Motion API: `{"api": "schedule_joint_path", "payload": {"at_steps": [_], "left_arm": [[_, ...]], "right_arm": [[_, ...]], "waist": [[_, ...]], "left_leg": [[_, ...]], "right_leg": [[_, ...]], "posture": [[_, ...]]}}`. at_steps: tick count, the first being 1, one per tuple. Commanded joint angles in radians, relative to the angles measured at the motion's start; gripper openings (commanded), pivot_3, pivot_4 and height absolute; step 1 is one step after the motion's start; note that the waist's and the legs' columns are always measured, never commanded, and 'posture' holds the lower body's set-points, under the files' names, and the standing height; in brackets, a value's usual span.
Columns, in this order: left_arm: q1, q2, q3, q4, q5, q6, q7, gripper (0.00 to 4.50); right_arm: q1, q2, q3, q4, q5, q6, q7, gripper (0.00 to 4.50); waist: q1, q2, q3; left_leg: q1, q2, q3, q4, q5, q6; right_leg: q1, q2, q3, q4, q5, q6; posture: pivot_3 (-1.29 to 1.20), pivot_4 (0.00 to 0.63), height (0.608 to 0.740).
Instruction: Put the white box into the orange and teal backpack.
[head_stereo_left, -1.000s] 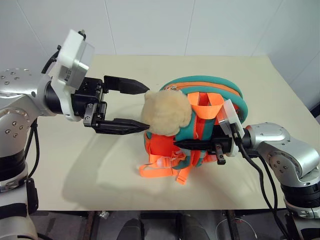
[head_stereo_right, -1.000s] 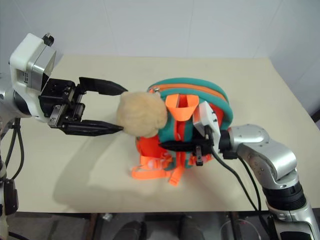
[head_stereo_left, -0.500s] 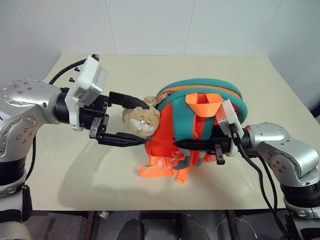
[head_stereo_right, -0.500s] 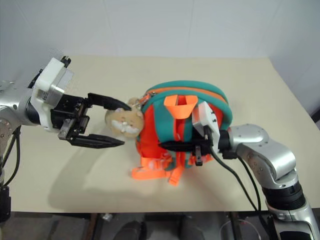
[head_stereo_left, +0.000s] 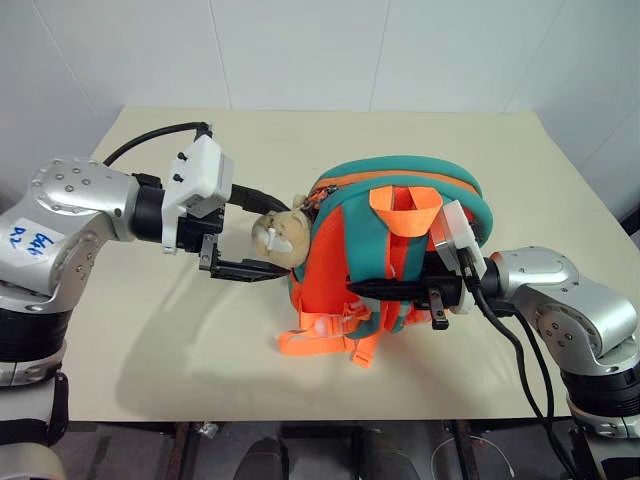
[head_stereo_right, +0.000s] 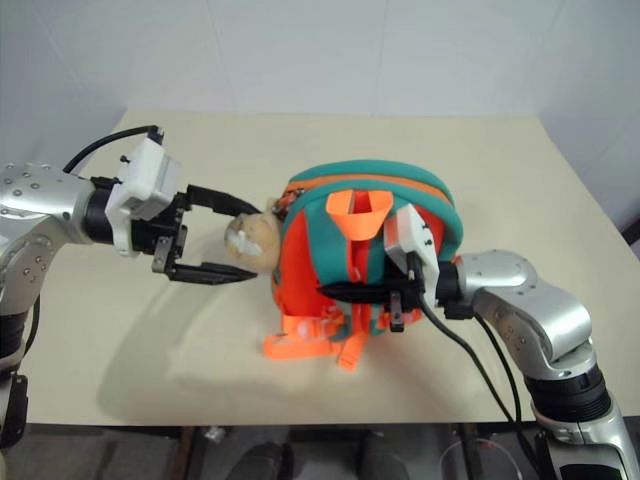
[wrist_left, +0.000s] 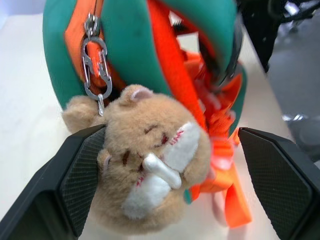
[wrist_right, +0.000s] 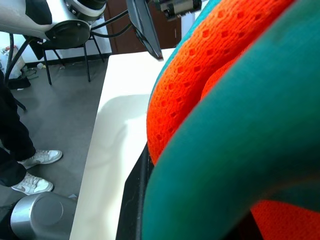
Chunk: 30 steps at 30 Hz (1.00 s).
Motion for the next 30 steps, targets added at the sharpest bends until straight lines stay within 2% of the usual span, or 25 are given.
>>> {"api": "schedule_joint_path", "payload": {"at_steps": [1,5,8,11,15,17,21,30], "left_arm": [[-0.032,-0.011,-0.049,0.036,0.086,-0.034,0.005,4.44],[-0.038,-0.027,-0.108,0.075,0.178,-0.092,-0.006,3.58],[-0.046,-0.047,-0.117,0.103,0.208,-0.119,-0.007,2.61],[-0.052,-0.06,-0.091,0.101,0.194,-0.114,-0.02,1.75],[-0.059,-0.064,-0.05,0.084,0.145,-0.078,-0.039,0.98],[-0.068,-0.057,-0.016,0.069,0.087,-0.04,-0.063,0.83],[-0.09,-0.026,0.056,0.04,-0.014,0.026,-0.114,0.8],[-0.128,0.06,0.14,0.031,-0.099,0.116,-0.158,0.8]], "right_arm": [[-0.014,0.009,-0.013,-0.024,0.005,-0.019,-0.006,0.51],[-0.02,0.01,-0.013,-0.021,0.003,-0.018,-0.008,0.51],[-0.022,0.01,-0.015,-0.021,0.003,-0.016,-0.012,0.51],[-0.021,0.008,-0.019,-0.024,0.004,-0.014,-0.017,0.51],[-0.02,0.005,-0.022,-0.025,0.007,-0.013,-0.019,0.51],[-0.022,0.006,-0.021,-0.023,0.007,-0.013,-0.02,0.51],[-0.022,0.005,-0.02,-0.018,0.005,-0.016,-0.017,0.51],[-0.021,0.009,-0.015,-0.009,-0.001,-0.02,-0.014,0.51]], "waist": [[0.001,0.0,0.0],[0.001,0.0,0.0],[0.0,0.0,0.0],[0.0,0.0,0.0],[0.0,0.0,0.0],[0.0,0.0,0.0],[-0.004,0.0,0.0],[-0.003,0.0,0.0]], "left_leg": [[0.0,0.0,0.0,0.0,0.0,0.0],[0.0,0.0,0.0,0.0,0.0,0.0],[0.0,0.0,0.0,0.0,0.0,0.0],[0.0,0.0,0.0,0.0,0.0,0.001],[0.0,0.0,0.0,0.0,0.0,0.001],[0.0,0.0,0.0,0.0,0.0,0.001],[-0.001,0.0,-0.001,0.0,0.0,0.001],[-0.001,0.0,-0.002,0.0,0.0,0.001]], "right_leg": [[0.0,0.0,0.0,0.0,0.0,0.0],[0.0,0.0,0.0,0.0,0.0,0.0],[0.0,0.0,0.0,0.0,0.0,0.0],[0.0,0.0,0.0,0.0,0.0,0.0],[0.0,0.0,0.0,0.0,0.0,0.0],[0.0,0.0,0.0,0.0,0.0,0.0],[-0.001,0.0,0.0,0.0,0.0,0.0],[-0.001,0.0,0.0,0.0,0.0,0.0]], "posture": [[0.0,0.15,0.74],[0.0,0.15,0.74],[0.0,0.15,0.74],[0.0,0.15,0.74],[0.0,0.15,0.74],[0.0,0.15,0.74],[0.0,0.15,0.74],[0.0,0.15,0.74]]}}
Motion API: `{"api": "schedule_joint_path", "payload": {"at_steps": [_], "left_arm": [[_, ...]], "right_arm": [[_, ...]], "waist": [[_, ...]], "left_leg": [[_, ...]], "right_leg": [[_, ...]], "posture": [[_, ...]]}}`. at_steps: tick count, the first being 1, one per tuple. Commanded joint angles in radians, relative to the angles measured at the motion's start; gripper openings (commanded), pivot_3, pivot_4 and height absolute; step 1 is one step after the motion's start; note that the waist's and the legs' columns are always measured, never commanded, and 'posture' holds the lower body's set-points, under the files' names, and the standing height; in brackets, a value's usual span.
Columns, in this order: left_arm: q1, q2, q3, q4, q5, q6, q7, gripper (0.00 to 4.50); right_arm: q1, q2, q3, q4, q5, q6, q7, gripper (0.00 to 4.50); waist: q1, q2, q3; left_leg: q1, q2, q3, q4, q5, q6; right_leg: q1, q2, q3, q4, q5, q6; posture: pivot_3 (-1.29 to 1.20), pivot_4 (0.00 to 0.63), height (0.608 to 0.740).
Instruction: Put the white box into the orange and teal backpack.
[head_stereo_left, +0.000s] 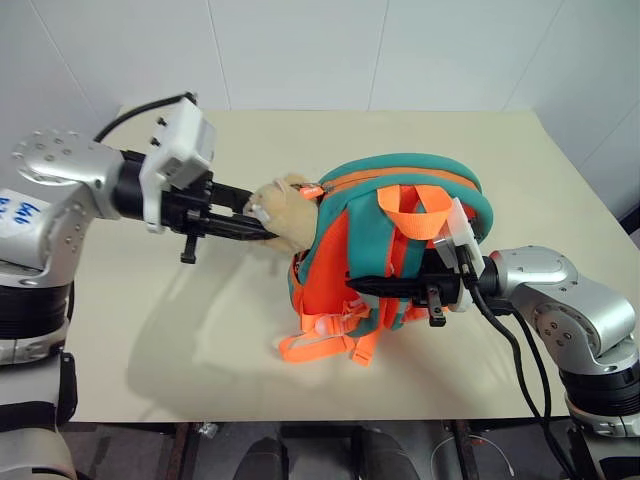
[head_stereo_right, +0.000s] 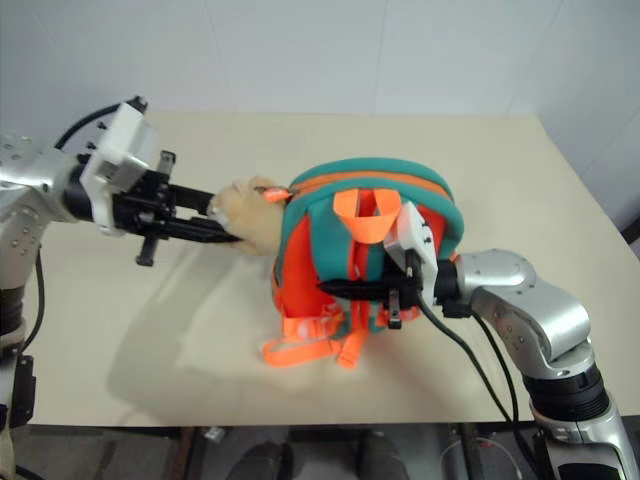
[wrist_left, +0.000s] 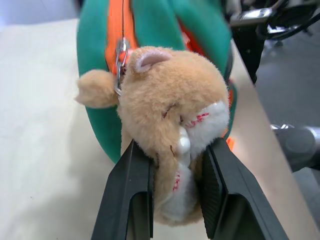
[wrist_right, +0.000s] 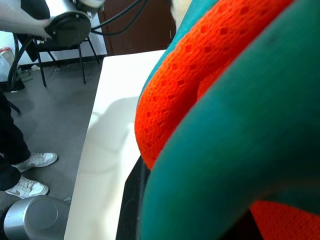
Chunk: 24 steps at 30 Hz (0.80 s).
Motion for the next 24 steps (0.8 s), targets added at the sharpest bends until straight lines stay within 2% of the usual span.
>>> {"api": "schedule_joint_path", "payload": {"at_steps": [1,9,16,24], "left_arm": [[-0.029,0.033,0.051,-0.035,-0.042,0.015,-0.013,0.8],[0.019,0.145,0.021,0.038,0.056,-0.067,-0.051,0.8],[0.055,0.163,-0.035,0.091,0.116,-0.121,-0.11,0.8],[0.087,0.165,-0.139,0.185,0.255,-0.257,-0.191,0.8]], "right_arm": [[-0.015,0.003,-0.015,-0.012,0.002,-0.02,0.002,0.51],[-0.01,0.0,-0.018,-0.01,0.0,-0.017,0.006,0.51],[-0.01,0.004,-0.013,-0.012,-0.001,-0.017,0.005,0.51],[-0.001,0.005,-0.014,-0.023,-0.001,-0.019,0.002,0.51]], "waist": [[0.001,0.0,0.0],[-0.001,0.0,0.0],[0.0,0.0,0.0],[0.0,0.0,0.0]], "left_leg": [[0.0,0.0,0.0,0.0,0.0,0.0],[0.0,0.0,0.001,0.0,0.0,0.0],[0.0,0.0,0.002,0.0,0.0,0.0],[0.0,0.0,0.002,0.0,0.0,0.0]], "right_leg": [[0.0,0.0,0.0,0.0,0.0,0.0],[0.0,0.001,0.0,0.0,0.0,0.0],[0.0,0.001,0.0,0.0,0.0,0.0],[0.0,0.001,0.0,0.0,0.0,0.0]], "posture": [[0.0,0.15,0.74],[0.0,0.15,0.74],[0.0,0.15,0.74],[0.0,0.15,0.74]]}}
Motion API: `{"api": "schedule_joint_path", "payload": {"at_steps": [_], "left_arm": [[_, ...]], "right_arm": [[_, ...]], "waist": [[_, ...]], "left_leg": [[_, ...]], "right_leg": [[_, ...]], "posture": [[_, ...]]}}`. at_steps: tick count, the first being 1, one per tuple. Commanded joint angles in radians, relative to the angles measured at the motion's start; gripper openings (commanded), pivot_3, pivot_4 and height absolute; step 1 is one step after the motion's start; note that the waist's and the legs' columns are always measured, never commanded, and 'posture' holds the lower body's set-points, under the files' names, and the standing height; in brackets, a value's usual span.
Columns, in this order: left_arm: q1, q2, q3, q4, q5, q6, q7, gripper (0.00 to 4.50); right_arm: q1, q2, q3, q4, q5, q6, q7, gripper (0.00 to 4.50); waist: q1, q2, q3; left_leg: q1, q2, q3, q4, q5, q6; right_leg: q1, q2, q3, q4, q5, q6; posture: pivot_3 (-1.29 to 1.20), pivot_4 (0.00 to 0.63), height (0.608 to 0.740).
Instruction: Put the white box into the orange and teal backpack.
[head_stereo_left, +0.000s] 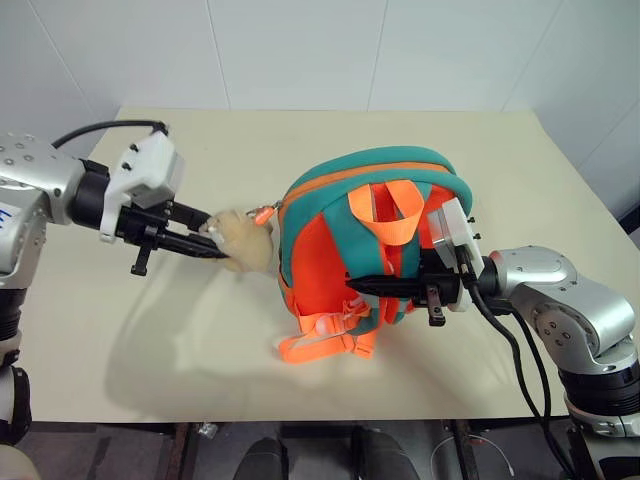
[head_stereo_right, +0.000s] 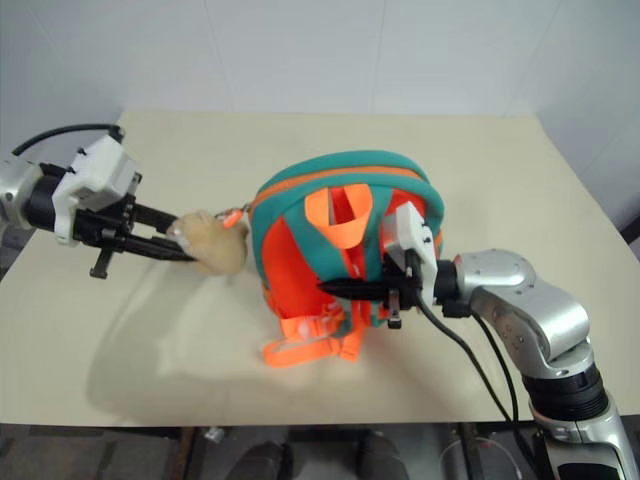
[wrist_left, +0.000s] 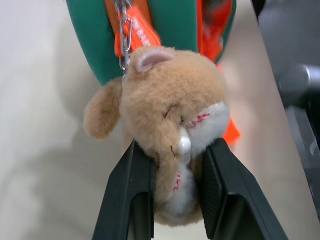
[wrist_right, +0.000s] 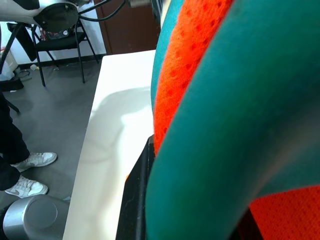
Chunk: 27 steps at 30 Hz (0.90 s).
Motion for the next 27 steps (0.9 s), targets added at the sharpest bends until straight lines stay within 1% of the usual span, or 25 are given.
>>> {"api": "schedule_joint_path", "payload": {"at_steps": [1,11,14,18,22,27], "left_arm": [[-0.001,0.019,-0.012,0.033,0.049,-0.043,-0.041,0.8],[-0.011,-0.023,-0.142,0.112,0.121,-0.177,-0.122,0.8],[-0.023,-0.038,-0.209,0.11,0.12,-0.209,-0.125,0.8],[-0.037,-0.051,-0.277,0.106,0.099,-0.221,-0.125,0.8],[-0.04,-0.078,-0.348,0.149,0.15,-0.257,-0.125,0.8],[-0.045,-0.099,-0.379,0.164,0.151,-0.259,-0.125,0.8]], "right_arm": [[0.0,0.002,-0.015,-0.025,0.005,-0.019,-0.001,0.51],[0.007,0.006,-0.008,-0.031,0.002,-0.024,-0.001,0.51],[0.006,0.009,-0.005,-0.03,0.001,-0.025,0.0,0.51],[0.004,0.014,-0.005,-0.026,-0.001,-0.025,-0.002,0.51],[0.0,0.021,-0.002,-0.019,-0.004,-0.023,-0.009,0.51],[-0.004,0.025,-0.004,-0.012,-0.006,-0.022,-0.014,0.51]], "waist": [[0.001,0.0,0.0],[0.001,0.0,0.0],[0.001,0.0,0.0],[0.001,0.0,0.0],[0.001,0.0,0.0],[0.001,0.0,0.0]], "left_leg": [[0.0,0.0,0.0,0.0,0.0,0.0],[0.0,0.0,0.0,0.0,0.0,0.0],[0.0,0.0,0.0,0.0,0.0,0.0],[0.0,0.0,0.0,0.0,0.0,0.0],[0.0,0.0,0.0,0.0,0.0,0.0],[0.0,0.0,0.0,0.0,0.0,0.0]], "right_leg": [[0.0,0.0,0.0,0.0,0.0,0.0],[0.0,0.0,0.0,0.0,0.0,0.0],[0.0,0.0,0.0,0.0,0.0,0.0],[0.0,0.0,0.0,0.0,0.0,0.0],[0.0,0.0,0.0,0.001,0.0,0.0],[0.0,0.0,0.0,0.001,0.0,0.0]], "posture": [[0.0,0.15,0.74],[0.0,0.15,0.74],[0.0,0.15,0.74],[0.0,0.15,0.74],[0.0,0.15,0.74],[0.0,0.15,0.74]]}}
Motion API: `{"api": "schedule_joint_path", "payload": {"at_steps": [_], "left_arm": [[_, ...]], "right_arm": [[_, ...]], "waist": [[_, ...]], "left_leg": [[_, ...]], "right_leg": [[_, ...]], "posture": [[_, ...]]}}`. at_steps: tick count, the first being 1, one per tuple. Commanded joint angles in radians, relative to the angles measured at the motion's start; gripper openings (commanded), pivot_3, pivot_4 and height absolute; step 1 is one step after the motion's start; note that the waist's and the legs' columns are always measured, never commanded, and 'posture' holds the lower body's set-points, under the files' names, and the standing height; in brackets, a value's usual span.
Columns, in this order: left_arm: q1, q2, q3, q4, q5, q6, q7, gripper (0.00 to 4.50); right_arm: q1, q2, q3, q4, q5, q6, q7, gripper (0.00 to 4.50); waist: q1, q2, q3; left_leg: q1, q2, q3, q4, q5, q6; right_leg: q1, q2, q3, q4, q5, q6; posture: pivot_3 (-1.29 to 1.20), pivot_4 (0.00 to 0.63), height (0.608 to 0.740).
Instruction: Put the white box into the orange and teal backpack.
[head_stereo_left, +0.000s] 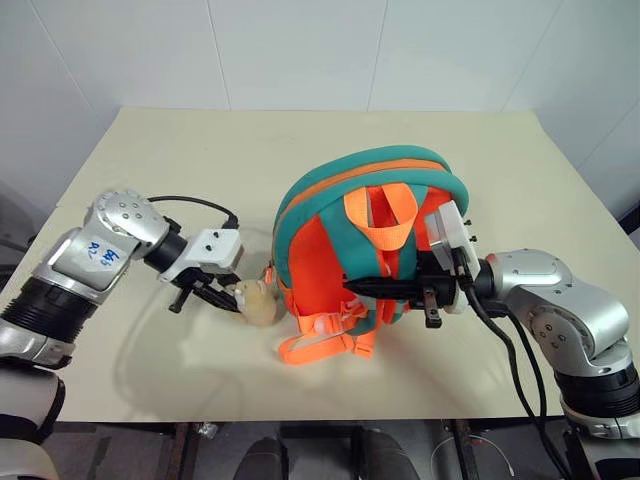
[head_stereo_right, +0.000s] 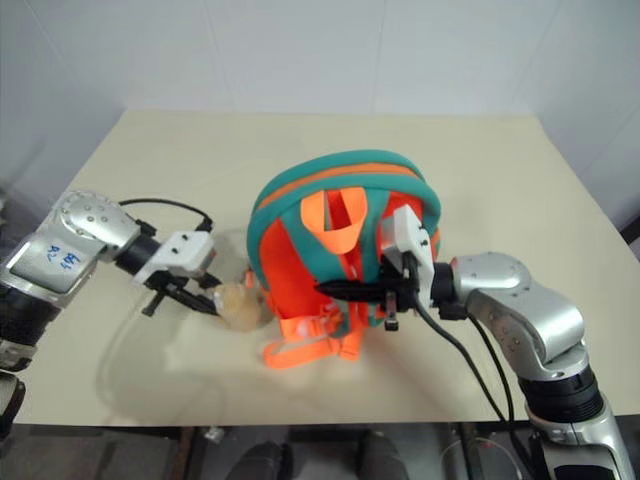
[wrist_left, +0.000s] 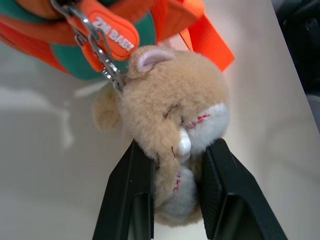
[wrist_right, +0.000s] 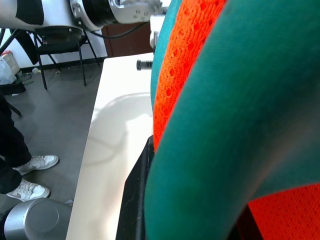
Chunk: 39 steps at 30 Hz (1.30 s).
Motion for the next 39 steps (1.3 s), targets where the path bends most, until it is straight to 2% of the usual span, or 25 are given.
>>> {"api": "schedule_joint_path", "payload": {"at_steps": [1,6,9,10,14,16,18,21,22,23,32,39], "left_arm": [[-0.012,0.003,-0.015,-0.004,0.006,-0.001,-0.112,0.8],[0.007,-0.007,-0.027,0.009,0.043,-0.023,-0.112,0.8],[-0.015,-0.038,0.021,0.019,0.049,-0.017,-0.06,0.8],[-0.025,-0.049,0.042,0.019,0.045,-0.009,-0.04,1.13],[-0.044,-0.059,0.106,-0.013,0.004,0.092,-0.032,2.34],[-0.043,-0.059,0.126,-0.025,0.003,0.113,-0.039,3.11],[-0.042,-0.048,0.166,-0.033,-0.008,0.141,-0.03,3.6],[-0.03,-0.02,0.259,-0.049,-0.064,0.22,-0.01,4.5],[-0.017,-0.006,0.287,-0.049,-0.074,0.235,-0.004,4.5],[-0.002,0.008,0.312,-0.047,-0.08,0.248,0.003,4.5],[0.092,0.084,0.428,0.004,-0.056,0.257,0.043,4.5],[0.095,0.096,0.476,0.129,-0.043,0.211,0.067,4.5]], "right_arm": [[-0.013,0.004,-0.01,-0.012,-0.003,-0.02,-0.004,0.51],[-0.017,0.003,-0.012,-0.005,-0.005,-0.018,-0.005,0.51],[-0.02,0.006,-0.022,-0.006,0.001,-0.002,-0.022,0.51],[-0.017,-0.003,-0.028,-0.012,0.009,0.013,-0.025,0.51],[-0.004,-0.046,-0.04,-0.047,0.049,0.065,-0.012,1.8],[-0.005,-0.045,-0.043,-0.047,0.049,0.064,-0.023,2.63],[-0.007,-0.056,-0.056,-0.052,0.06,0.074,-0.024,3.14],[0.011,-0.09,-0.098,-0.078,0.102,0.105,-0.027,4.18],[0.026,-0.105,-0.113,-0.093,0.119,0.118,-0.028,4.46],[0.045,-0.12,-0.128,-0.108,0.134,0.129,-0.028,4.48],[0.161,-0.24,-0.242,-0.151,0.194,0.17,-0.02,4.48],[0.316,-0.402,-0.364,-0.07,0.113,0.111,0.101,4.48]], "waist": [[0.0,0.0,0.0],[0.0,0.0,0.0],[0.001,0.0,0.0],[0.001,0.0,0.0],[0.0,0.0,0.0],[-0.001,0.0,0.0],[0.0,0.0,0.0],[0.001,0.0,0.0],[0.001,0.0,0.0],[0.001,0.0,0.0],[0.004,0.0,0.0],[0.005,0.0,0.0]], "left_leg": [[0.0,0.0,0.0,0.0,0.0,0.0],[0.0,0.0,0.0,0.0,0.0,0.0],[0.0,0.0,0.0,0.0,0.0,0.0],[0.0,0.0,0.0,0.0,0.0,0.0],[-0.001,0.0,0.0,0.001,0.0,0.0],[0.0,0.0,0.0,0.0,0.0,0.0],[0.0,0.0,0.0,0.0,0.0,0.0],[-0.001,0.0,-0.001,0.001,0.0,0.0],[-0.001,0.0,-0.001,0.001,0.0,0.0],[-0.001,0.0,-0.001,0.001,0.0,0.0],[0.0,0.0,-0.001,0.001,0.0,0.001],[-0.001,-0.001,0.0,0.001,0.0,0.001]], "right_leg": [[0.0,0.0,0.0,0.0,0.0,0.0],[0.0,0.0,0.0,0.0,0.0,0.0],[0.0,0.0,0.0,0.0,0.0,0.0],[0.0,0.0,0.0,0.0,0.0,0.0],[0.0,0.0,0.0,0.0,0.0,0.0],[0.0,0.0,0.0,0.0,0.0,0.0],[0.0,0.0,0.0,0.0,0.0,0.0],[0.0,0.0,0.0,0.0,0.0,0.0],[0.0,0.0,0.0,0.0,0.0,0.0],[0.0,0.0,0.0,0.0,0.0,0.0],[0.0,-0.001,0.0,0.0,0.0,0.0],[0.001,-0.001,-0.001,-0.001,0.0,0.0]], "posture": [[0.0,0.15,0.74],[0.0,0.15,0.74],[0.0,0.15,0.74],[0.0,0.15,0.74],[0.0,0.15,0.74],[0.0,0.15,0.74],[0.0,0.15,0.74],[0.0,0.15,0.74],[0.0,0.15,0.74],[0.0,0.15,0.74],[0.0,0.15,0.74],[0.0,0.15,0.74]]}}
